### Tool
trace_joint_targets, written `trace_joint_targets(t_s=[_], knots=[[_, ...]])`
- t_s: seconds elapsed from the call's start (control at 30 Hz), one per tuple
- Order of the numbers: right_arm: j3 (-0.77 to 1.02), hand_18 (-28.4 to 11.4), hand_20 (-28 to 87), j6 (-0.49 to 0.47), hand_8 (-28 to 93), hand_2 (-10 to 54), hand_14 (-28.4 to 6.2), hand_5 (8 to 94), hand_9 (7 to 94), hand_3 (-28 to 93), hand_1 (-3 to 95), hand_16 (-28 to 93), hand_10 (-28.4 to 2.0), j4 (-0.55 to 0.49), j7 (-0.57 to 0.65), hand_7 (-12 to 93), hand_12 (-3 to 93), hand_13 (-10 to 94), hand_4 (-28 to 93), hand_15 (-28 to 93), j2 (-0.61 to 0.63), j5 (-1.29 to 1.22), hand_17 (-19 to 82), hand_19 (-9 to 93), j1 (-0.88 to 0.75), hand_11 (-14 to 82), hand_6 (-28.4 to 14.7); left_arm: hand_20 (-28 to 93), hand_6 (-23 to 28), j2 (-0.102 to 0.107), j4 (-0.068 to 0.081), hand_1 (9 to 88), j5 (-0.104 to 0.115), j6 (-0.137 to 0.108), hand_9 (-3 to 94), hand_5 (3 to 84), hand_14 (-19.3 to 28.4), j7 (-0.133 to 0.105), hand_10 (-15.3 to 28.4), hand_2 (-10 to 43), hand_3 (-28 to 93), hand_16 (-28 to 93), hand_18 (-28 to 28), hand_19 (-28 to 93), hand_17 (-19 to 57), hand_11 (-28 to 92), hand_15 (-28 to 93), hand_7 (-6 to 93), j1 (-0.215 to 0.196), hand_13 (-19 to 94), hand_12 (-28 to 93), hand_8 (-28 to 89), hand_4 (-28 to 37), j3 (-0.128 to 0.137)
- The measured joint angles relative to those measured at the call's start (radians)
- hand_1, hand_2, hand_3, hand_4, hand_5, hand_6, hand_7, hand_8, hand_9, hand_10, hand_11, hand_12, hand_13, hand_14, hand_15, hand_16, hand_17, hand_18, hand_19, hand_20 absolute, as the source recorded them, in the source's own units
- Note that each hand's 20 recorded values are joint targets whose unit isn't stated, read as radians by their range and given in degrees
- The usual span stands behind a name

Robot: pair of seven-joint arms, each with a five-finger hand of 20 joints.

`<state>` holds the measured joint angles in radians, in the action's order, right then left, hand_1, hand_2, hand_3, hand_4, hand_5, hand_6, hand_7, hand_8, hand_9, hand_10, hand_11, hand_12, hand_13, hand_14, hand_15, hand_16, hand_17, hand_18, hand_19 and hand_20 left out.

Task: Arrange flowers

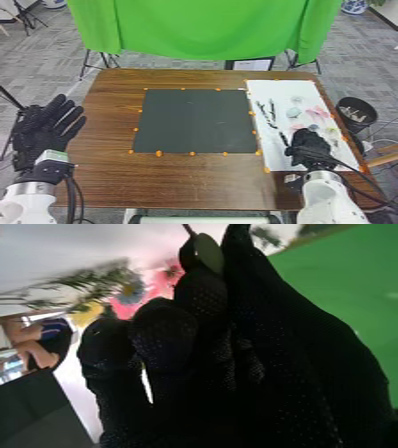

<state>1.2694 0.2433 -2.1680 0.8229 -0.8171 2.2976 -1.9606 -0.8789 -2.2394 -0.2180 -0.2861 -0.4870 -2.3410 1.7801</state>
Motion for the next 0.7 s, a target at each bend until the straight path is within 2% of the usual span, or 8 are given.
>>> trace_joint_targets(t_s=[0.07, 0.13, 0.23, 0.3, 0.37, 0.5, 0.63, 0.7], knots=[[-0.021, -25.5, 44, 0.004, 27, -9.5, -9.5, 60.9, 85.6, 86, 45.7, 63, -11.0, -0.002, -0.001, 77, 70.8, 77, 5, 56, 0.001, -0.034, 46, 89, 0.032, 27.8, -2.0, 13, 9.7, 0.003, 0.0, 26.4, 0.01, 0.0, 40.0, 47.9, 17.0, -0.006, 16.1, 15.1, 73, -7, 16.7, 40, -6.9, 19, 38, 13.1, -0.007, 28, 13, -7, -28.2, 0.009], [-0.062, -25.5, 44, 0.011, 27, -9.5, -9.4, 60.9, 85.5, 86, 45.7, 63, -10.8, -0.001, -0.001, 77, 70.6, 77, 4, 57, 0.001, -0.071, 46, 89, 0.081, 27.9, -2.0, 13, 9.6, 0.006, -0.001, 26.3, 0.034, 0.003, 40.1, 47.8, 17.0, -0.016, 16.0, 15.1, 73, -7, 16.7, 40, -6.9, 19, 38, 13.1, -0.018, 28, 13, -7, -28.2, 0.026], [-0.149, -25.6, 44, 0.018, 27, -9.5, -9.4, 60.9, 85.4, 87, 45.7, 63, -10.7, 0.011, -0.001, 77, 70.2, 77, 4, 57, -0.008, -0.129, 46, 89, 0.18, 28.1, -1.9, 13, 9.6, 0.007, -0.007, 26.2, 0.088, 0.007, 40.1, 47.7, 16.9, -0.032, 16.0, 15.0, 73, -7, 16.7, 40, -6.8, 19, 38, 13.0, -0.049, 28, 13, -7, -28.2, 0.074], [-0.207, -25.7, 43, 0.023, 27, -9.5, -9.4, 60.8, 85.4, 87, 45.7, 62, -10.7, 0.028, -0.001, 77, 70.0, 77, 4, 57, -0.025, -0.163, 46, 89, 0.254, 28.2, -1.9, 13, 9.6, 0.007, -0.012, 26.2, 0.106, 0.007, 40.1, 47.7, 16.9, -0.043, 16.0, 15.0, 73, -7, 16.7, 40, -6.8, 19, 38, 13.0, -0.077, 28, 13, -7, -28.3, 0.11], [-0.255, -25.7, 43, 0.027, 27, -9.5, -9.4, 60.8, 85.5, 86, 45.8, 62, -10.7, 0.048, -0.002, 77, 69.7, 77, 4, 57, -0.051, -0.191, 46, 89, 0.325, 28.3, -1.9, 13, 9.6, 0.007, -0.014, 26.2, 0.116, 0.008, 40.0, 47.8, 16.9, -0.057, 15.9, 15.0, 73, -7, 16.7, 40, -6.8, 19, 37, 13.0, -0.102, 28, 13, -7, -28.2, 0.133], [-0.341, -26.0, 42, 0.031, 27, -9.5, -9.3, 60.8, 85.4, 86, 45.7, 62, -10.7, 0.1, -0.001, 77, 69.4, 77, 4, 57, -0.118, -0.234, 46, 90, 0.461, 28.5, -2.0, 13, 9.7, 0.01, -0.014, 26.2, 0.141, 0.008, 40.0, 47.7, 16.9, -0.082, 15.9, 14.9, 73, -7, 16.7, 40, -6.9, 19, 37, 12.9, -0.133, 28, 13, -7, -28.3, 0.147], [-0.446, -26.1, 42, 0.034, 27, -9.5, -9.4, 60.7, 85.2, 86, 45.5, 61, -10.4, 0.167, 0.005, 76, 68.7, 77, 4, 57, -0.184, -0.254, 46, 90, 0.597, 28.9, -2.1, 13, 9.6, 0.011, -0.015, 26.1, 0.194, 0.012, 40.0, 47.7, 16.8, -0.098, 15.9, 14.9, 73, -7, 16.7, 40, -6.9, 19, 37, 12.8, -0.156, 28, 13, -7, -28.3, 0.164], [-0.498, -26.2, 41, 0.035, 27, -9.5, -9.5, 60.7, 85.2, 86, 45.6, 61, -10.5, 0.203, 0.012, 76, 68.4, 77, 4, 58, -0.217, -0.273, 47, 90, 0.66, 29.0, -2.1, 13, 9.6, 0.013, -0.015, 26.1, 0.205, 0.012, 40.0, 47.6, 16.8, -0.103, 15.9, 14.8, 73, -7, 16.6, 40, -6.8, 19, 37, 12.8, -0.167, 28, 13, -7, -28.3, 0.172]])
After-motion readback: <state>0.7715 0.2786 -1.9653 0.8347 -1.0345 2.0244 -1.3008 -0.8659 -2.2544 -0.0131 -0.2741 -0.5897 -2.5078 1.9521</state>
